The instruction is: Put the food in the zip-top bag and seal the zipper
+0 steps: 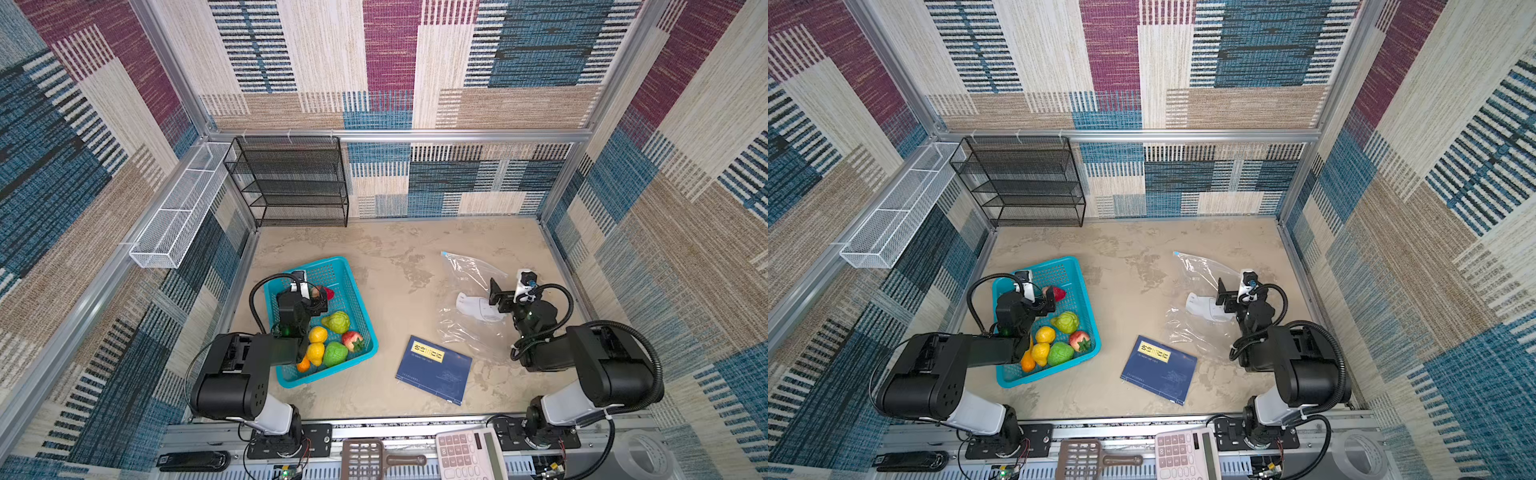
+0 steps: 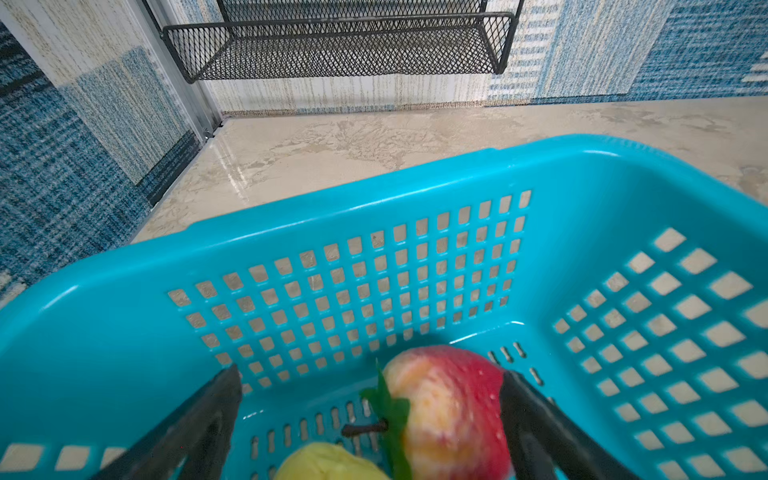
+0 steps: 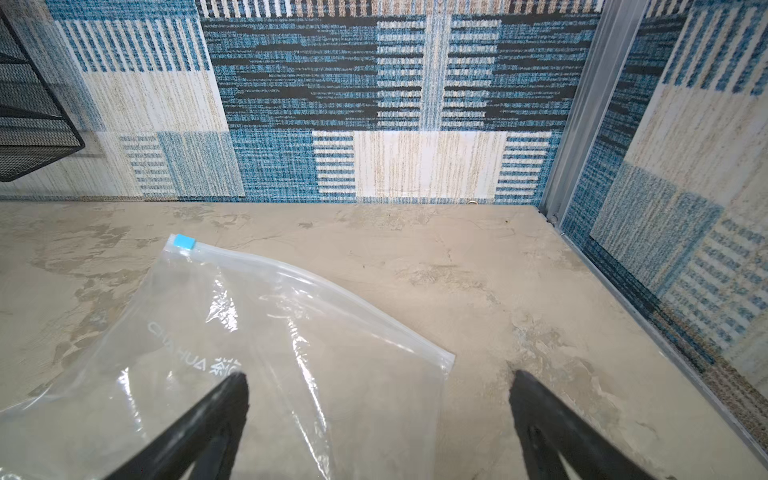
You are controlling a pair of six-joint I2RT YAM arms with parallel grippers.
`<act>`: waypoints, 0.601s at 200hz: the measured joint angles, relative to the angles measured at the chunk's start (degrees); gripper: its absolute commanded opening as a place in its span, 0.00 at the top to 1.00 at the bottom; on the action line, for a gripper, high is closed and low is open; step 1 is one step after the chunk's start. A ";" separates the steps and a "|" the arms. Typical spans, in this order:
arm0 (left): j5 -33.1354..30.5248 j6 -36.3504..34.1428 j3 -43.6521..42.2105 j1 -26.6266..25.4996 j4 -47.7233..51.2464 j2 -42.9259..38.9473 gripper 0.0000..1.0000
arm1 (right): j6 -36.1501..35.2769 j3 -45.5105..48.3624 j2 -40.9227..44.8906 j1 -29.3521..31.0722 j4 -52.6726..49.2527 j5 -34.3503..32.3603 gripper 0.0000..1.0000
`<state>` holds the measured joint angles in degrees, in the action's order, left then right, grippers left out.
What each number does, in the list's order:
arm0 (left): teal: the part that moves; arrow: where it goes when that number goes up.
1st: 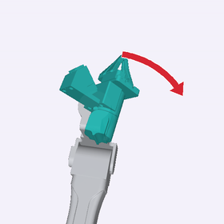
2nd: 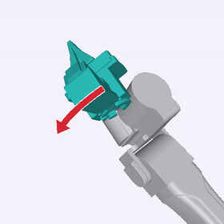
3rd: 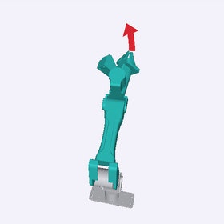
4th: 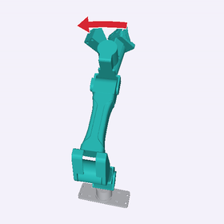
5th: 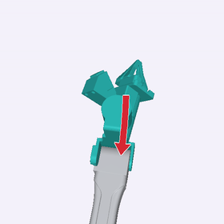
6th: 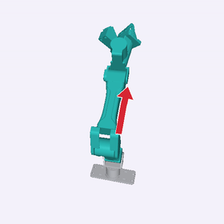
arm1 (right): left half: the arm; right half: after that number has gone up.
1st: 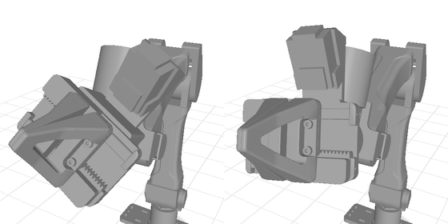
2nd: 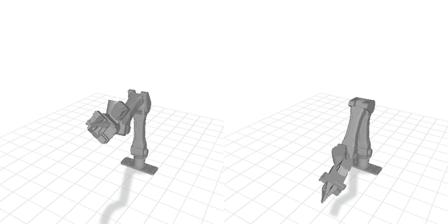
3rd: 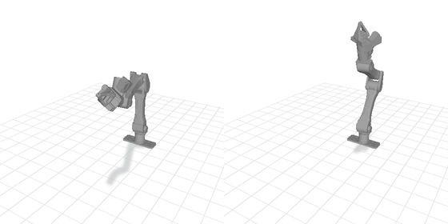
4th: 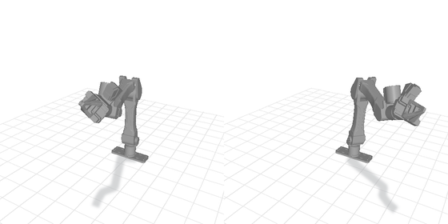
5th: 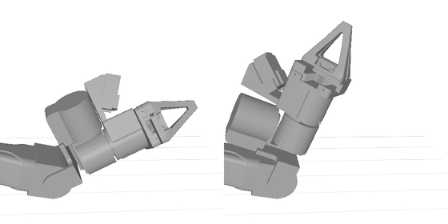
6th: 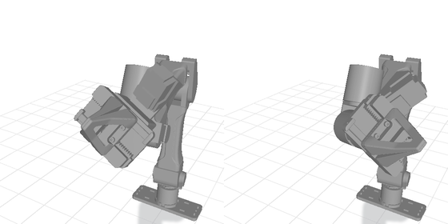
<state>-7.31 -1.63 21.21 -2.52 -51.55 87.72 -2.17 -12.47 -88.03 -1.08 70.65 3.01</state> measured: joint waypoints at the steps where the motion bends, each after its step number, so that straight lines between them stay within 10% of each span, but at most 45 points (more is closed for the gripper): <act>1: 0.00 0.00 0.00 0.00 0.00 0.00 0.01 | 0.00 0.00 0.00 0.00 0.00 0.00 0.01; 120: -0.55 0.02 1.20 0.15 1.62 0.15 0.01 | 0.00 0.00 0.00 0.00 0.00 0.00 0.01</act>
<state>-7.86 -1.61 22.41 -2.37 -49.93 87.88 -2.17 -12.47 -88.03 -1.08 70.65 3.01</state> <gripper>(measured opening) 0.986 0.991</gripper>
